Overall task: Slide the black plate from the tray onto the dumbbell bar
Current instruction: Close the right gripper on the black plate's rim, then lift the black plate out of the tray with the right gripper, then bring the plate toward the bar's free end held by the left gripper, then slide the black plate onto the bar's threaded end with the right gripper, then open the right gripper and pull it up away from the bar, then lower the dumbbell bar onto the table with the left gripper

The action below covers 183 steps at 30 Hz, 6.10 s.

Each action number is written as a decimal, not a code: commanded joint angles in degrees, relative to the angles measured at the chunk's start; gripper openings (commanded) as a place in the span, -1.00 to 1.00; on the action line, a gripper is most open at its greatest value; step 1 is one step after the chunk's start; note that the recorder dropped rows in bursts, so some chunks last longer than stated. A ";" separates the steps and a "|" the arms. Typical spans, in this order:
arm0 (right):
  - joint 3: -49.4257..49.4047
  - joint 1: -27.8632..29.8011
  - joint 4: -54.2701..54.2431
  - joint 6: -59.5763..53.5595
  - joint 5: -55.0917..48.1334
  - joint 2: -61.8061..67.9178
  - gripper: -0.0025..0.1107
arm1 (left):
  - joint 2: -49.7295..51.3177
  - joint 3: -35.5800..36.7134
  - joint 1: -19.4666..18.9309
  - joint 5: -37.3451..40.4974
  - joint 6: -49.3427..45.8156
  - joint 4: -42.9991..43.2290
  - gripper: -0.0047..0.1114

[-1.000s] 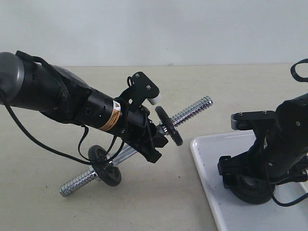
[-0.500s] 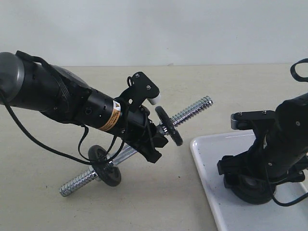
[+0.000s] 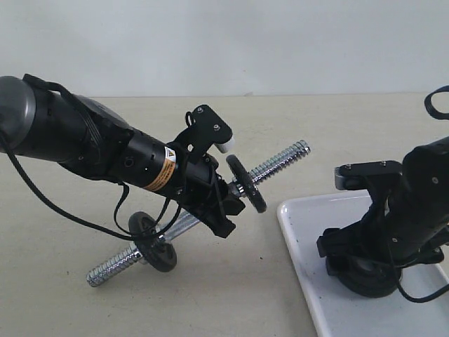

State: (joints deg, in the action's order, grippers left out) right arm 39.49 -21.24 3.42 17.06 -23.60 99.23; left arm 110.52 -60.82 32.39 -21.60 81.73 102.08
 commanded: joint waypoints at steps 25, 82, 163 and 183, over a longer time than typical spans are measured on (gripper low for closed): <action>21.79 12.82 -24.49 -40.54 -25.89 -5.18 -0.96 | -3.82 -0.39 -2.14 -2.04 0.67 -2.13 -0.84; 21.79 27.40 -67.05 -86.27 -46.36 -9.29 -0.96 | -14.61 -0.51 -1.89 -14.54 -42.86 -26.85 -0.84; 34.41 26.38 -78.53 -90.21 -42.12 -20.82 0.88 | -7.90 -0.51 -1.89 -2.74 -25.62 -20.05 -0.84; 34.41 26.26 -77.18 -85.77 -46.36 -20.82 0.88 | -4.83 -0.51 -1.89 0.12 -26.06 -23.88 -0.84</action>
State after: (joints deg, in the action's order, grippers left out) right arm 73.56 4.63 -74.50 -70.25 -69.38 78.95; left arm 110.27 -59.11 30.19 -17.38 54.99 83.96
